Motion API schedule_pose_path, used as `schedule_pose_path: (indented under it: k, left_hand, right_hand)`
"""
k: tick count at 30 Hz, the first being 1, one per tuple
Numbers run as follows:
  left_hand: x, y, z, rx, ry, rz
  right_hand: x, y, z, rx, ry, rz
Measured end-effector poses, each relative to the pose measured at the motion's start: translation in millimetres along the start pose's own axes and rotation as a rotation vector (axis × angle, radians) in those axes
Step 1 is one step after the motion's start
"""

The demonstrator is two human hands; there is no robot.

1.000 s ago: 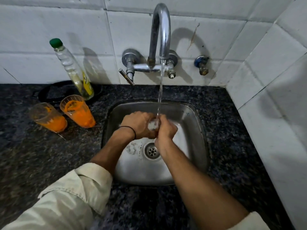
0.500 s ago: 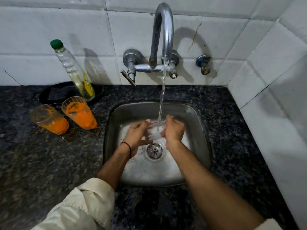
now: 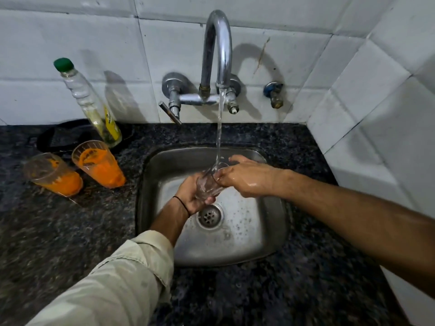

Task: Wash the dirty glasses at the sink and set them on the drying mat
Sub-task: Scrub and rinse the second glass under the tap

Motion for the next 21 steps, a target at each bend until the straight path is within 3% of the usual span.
schedule_pose_path:
  k: [3,5,7,9,12,14,17,19,21]
  left_hand:
    - [0.2,-6.6,-2.3,0.117,-0.061,0.049]
    - [-0.3,-3.4,-6.4,0.217,-0.127,0.025]
    - [2.3,-2.0,-4.9,0.315,-0.234,-0.055]
    - [5.8,-3.2,0.4,0.337,-0.348,-0.077]
    - [1.1,3.1,6.3,0.273,-0.321,-0.01]
    - [-6.9,10.9,10.1,0.188,-0.177,0.051]
    - [-10.4,20.5,23.0,0.092,-0.021,-0.056]
    - [0.1,24.2,29.0,0.058,0.014,-0.208]
    - [21.5,29.1,27.5,0.129,0.0,-0.395]
  right_hand:
    - [-17.6,-11.5,-12.5,0.073,-0.257,-0.919]
    - [-25.3,-14.4,-20.4,0.342,-0.392,-1.38]
    - [-22.8,-22.8,-30.1,0.695,-0.588,-1.618]
    - [-19.3,-31.4,-40.6,0.961,-0.684,-1.548]
    - [-24.9,-25.8,-45.0,1.016,-0.588,-1.119]
    - [-31.1,-13.7,-46.3,0.837,-0.44,-0.835]
    - [-37.8,7.1,-46.5,0.472,-0.317,-0.319]
    - [-36.9,15.6,-41.9,0.363,-0.262,-0.221]
    - [-37.9,22.2,-34.0,0.345,-0.234,-0.216]
Point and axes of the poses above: each hand's wrist, its own z-axis away from the middle knuckle, its own y-axis out of the back of the hand, x = y × z, the point moved 2 cm from there along -z, towards the middle knuckle, and after that the axes turned 15 degrees about -z, right-handed, at the moved point
